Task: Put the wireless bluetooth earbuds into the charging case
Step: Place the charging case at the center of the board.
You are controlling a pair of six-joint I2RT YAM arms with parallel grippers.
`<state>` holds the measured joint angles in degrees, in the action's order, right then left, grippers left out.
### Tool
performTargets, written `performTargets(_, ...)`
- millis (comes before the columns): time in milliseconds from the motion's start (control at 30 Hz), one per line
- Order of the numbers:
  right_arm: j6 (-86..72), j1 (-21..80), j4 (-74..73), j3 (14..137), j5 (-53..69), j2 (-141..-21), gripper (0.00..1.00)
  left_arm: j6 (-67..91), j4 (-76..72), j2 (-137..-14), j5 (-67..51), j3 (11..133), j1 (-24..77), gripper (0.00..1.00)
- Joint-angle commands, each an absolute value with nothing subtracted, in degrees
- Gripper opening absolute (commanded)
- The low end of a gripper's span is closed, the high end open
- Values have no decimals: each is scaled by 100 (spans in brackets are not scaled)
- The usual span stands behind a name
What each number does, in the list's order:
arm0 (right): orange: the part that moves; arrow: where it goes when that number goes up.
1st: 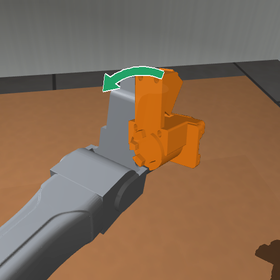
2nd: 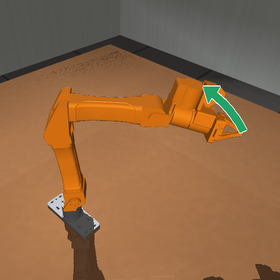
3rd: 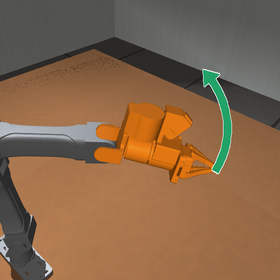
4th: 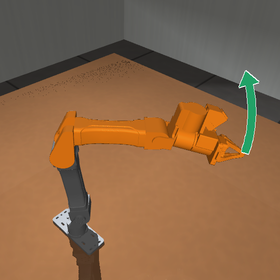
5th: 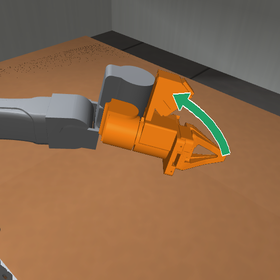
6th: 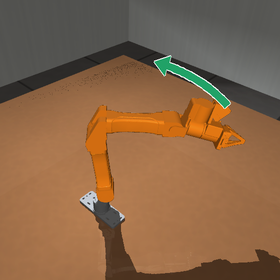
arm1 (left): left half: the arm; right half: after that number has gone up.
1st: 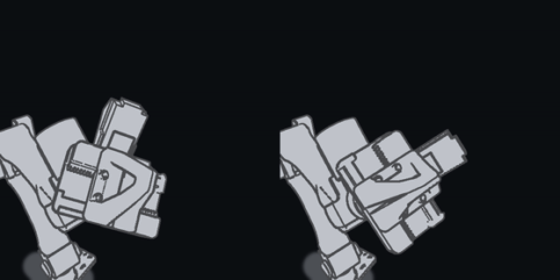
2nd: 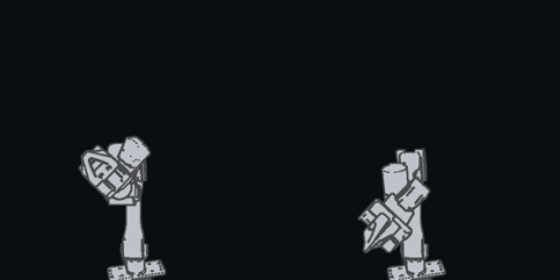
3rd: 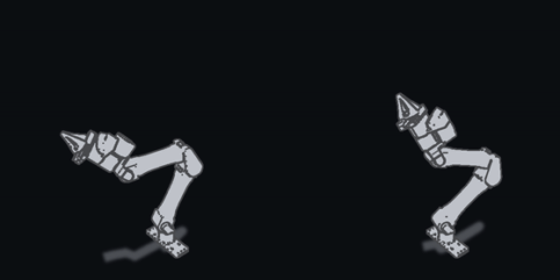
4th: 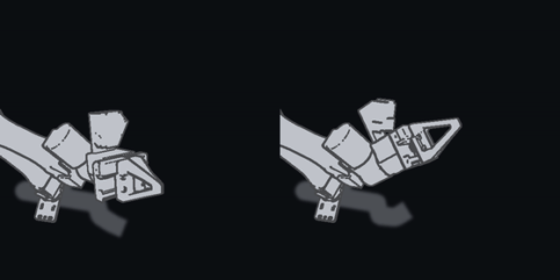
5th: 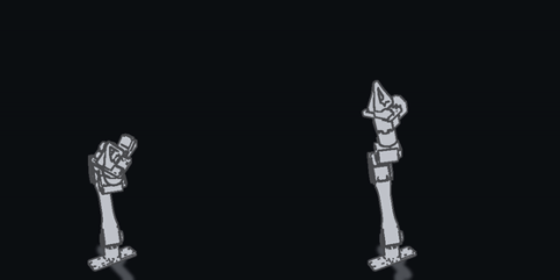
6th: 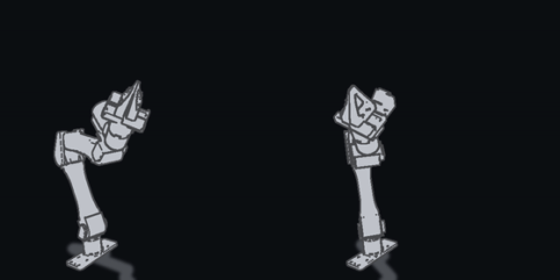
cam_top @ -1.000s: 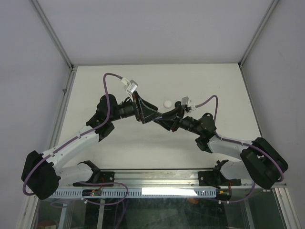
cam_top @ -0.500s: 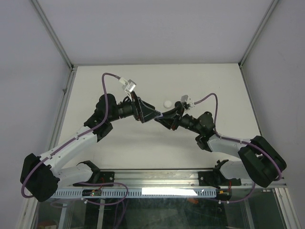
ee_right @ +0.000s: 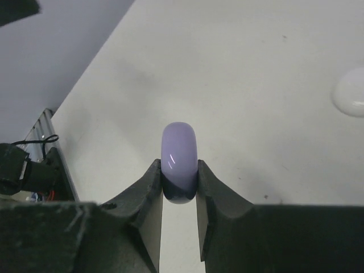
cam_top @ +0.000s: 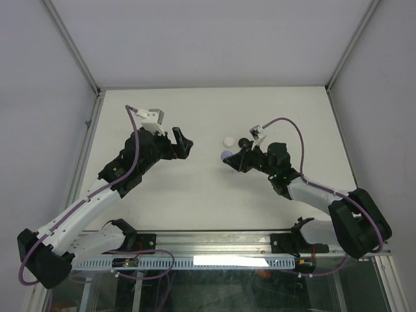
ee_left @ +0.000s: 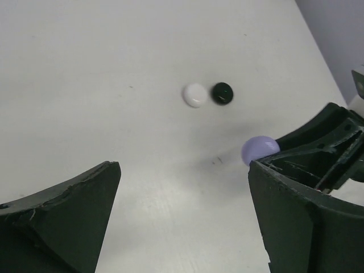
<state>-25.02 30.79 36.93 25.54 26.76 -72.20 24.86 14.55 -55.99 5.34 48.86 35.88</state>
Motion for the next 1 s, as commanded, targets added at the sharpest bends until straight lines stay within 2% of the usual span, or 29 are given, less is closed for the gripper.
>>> performTargets(0, -2592, 2669, 2566, 2898, 2510, -7201, 0, 2061, 2030, -5165, 2161, 5202, 3520, 99)
performTargets(267, -3063, 1820, 2290, 3163, 2800, -8197, 0, 2232, 2224, -4746, 3029, 4992, 3462, 99)
performTargets(633, -3325, 1599, 2242, 4255, 3119, -9909, 1, 2524, 2302, -4336, 2951, 4853, 3213, 99)
performTargets(767, -3357, 1562, 2212, 4431, 3181, -10276, 9, 2568, 2307, -4315, 2789, 4858, 3102, 99)
performTargets(967, -3422, 1556, 2037, 4580, 3152, -10565, 32, 2695, 2304, -4381, 2404, 4858, 2869, 99)
